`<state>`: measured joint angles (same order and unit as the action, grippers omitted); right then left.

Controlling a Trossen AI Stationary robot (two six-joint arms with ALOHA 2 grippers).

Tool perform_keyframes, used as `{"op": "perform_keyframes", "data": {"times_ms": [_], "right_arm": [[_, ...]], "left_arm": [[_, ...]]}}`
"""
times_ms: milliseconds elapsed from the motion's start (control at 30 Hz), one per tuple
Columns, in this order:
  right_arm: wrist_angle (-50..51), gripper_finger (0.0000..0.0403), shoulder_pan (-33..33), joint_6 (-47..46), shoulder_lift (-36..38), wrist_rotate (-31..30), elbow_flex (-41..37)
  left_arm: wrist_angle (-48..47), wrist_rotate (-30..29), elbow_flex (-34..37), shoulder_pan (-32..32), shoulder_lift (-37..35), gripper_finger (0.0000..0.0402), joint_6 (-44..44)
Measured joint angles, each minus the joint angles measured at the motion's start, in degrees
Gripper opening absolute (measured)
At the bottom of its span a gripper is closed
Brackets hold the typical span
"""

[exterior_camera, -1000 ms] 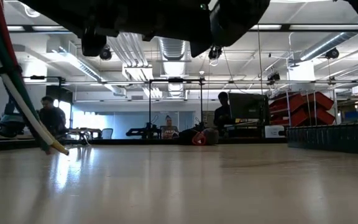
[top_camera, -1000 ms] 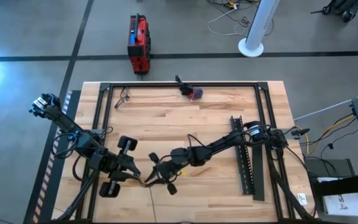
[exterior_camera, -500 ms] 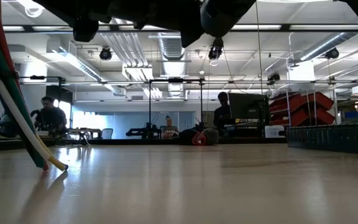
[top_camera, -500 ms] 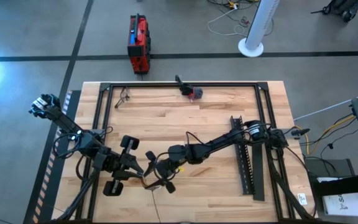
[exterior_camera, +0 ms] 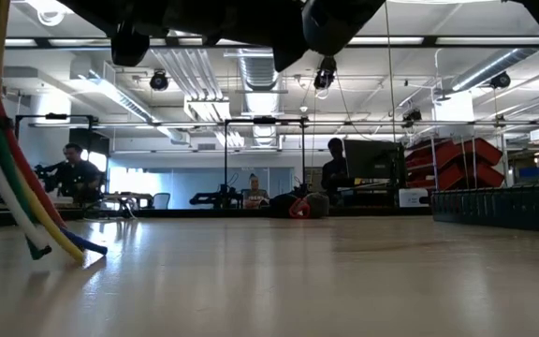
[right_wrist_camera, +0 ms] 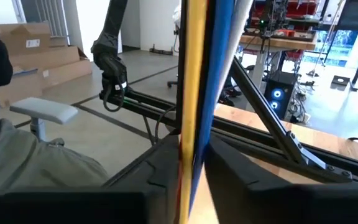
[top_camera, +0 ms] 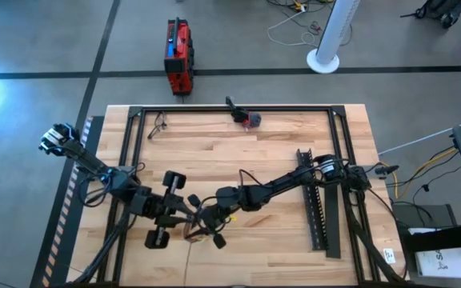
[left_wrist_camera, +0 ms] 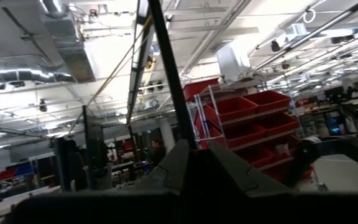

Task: Ziptie cables
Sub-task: Close the cables together using a zip tie

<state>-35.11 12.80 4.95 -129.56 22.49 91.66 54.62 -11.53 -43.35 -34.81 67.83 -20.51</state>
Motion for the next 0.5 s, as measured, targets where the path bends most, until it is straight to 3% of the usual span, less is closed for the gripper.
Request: {"op": "perform_keyframes", "data": {"times_ms": [167,500], "right_arm": [[-0.26,0.0041,0.0,-0.39,0.0,-0.03,0.0],[3.29,0.0144,-0.27,0.58,0.57,-1.09,-0.03]], "left_arm": [[0.77,-1.41,0.04,1.48,0.0,0.0029,-0.08],[1.3,-2.37,0.04,2.01,-0.87,0.0029,-0.37]]}}
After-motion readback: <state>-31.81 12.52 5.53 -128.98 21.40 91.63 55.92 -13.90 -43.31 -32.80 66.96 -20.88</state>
